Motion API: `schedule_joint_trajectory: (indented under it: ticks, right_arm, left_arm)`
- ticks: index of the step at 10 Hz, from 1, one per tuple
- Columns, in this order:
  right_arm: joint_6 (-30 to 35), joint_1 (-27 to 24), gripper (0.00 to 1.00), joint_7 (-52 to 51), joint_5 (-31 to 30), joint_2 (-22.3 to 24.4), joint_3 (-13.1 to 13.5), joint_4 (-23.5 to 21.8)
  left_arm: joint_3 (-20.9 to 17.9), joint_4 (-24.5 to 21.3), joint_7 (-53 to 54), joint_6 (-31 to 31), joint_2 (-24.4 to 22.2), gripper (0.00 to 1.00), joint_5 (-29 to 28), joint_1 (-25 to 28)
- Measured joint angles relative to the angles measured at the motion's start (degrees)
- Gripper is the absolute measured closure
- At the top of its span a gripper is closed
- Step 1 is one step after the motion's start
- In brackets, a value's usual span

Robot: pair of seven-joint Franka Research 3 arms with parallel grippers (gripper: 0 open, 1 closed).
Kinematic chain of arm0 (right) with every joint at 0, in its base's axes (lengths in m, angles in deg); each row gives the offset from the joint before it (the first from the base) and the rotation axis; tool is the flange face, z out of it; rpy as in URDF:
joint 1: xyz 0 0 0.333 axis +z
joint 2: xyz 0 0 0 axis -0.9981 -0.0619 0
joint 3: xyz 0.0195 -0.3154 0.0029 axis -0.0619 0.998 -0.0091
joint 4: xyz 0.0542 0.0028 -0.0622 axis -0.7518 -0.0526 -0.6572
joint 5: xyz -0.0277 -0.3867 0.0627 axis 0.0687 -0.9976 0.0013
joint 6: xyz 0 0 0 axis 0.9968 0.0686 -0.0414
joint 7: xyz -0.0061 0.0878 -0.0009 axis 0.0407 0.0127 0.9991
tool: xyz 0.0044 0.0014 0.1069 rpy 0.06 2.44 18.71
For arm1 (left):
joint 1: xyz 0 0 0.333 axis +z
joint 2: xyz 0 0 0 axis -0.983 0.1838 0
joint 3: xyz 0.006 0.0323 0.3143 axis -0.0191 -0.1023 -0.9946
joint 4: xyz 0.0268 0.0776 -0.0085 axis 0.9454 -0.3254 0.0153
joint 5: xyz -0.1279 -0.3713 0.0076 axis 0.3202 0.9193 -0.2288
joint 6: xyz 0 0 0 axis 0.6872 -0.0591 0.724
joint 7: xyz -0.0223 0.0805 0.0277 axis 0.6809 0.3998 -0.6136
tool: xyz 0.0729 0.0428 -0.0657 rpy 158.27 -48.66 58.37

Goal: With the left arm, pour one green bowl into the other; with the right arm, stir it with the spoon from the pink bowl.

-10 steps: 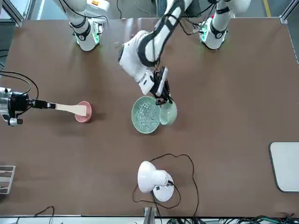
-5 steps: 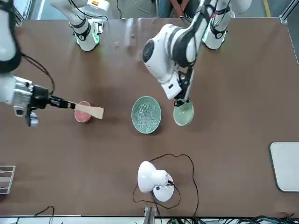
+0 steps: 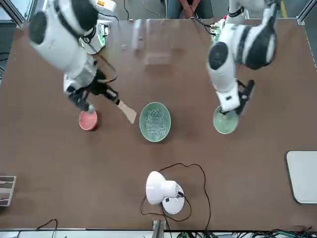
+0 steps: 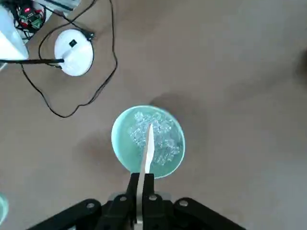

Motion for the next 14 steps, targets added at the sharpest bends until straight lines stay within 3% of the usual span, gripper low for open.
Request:
schedule_joint_trajectory:
  ticks: [3,5,7,10,14]
  right_arm:
    - [-2.2,6.3,0.95,8.1,-4.2,-3.9,0.1,0.2]
    - [-5.0,8.3,0.95,11.9,-6.6,-7.2,0.2,0.3]
    - [-7.9,10.2,0.95,15.2,-8.2,-10.8,0.3,0.4]
    - [-9.2,11.6,0.95,16.3,-8.4,-14.3,0.4,0.5]
    - [-9.3,13.7,0.95,18.0,-10.4,-17.9,0.4,2.4]
  left_arm:
    - [0.0,-2.1,22.0,3.2,-1.7,0.96,14.3,11.7]
    - [0.0,-4.2,33.1,4.5,-0.9,0.96,19.7,17.5]
    - [0.1,-7.2,40.1,10.3,2.7,0.96,20.2,20.8]
    - [0.3,-7.6,45.0,16.4,11.8,0.96,23.0,21.7]
    - [0.3,-7.7,46.9,17.9,15.1,0.96,25.5,24.0]
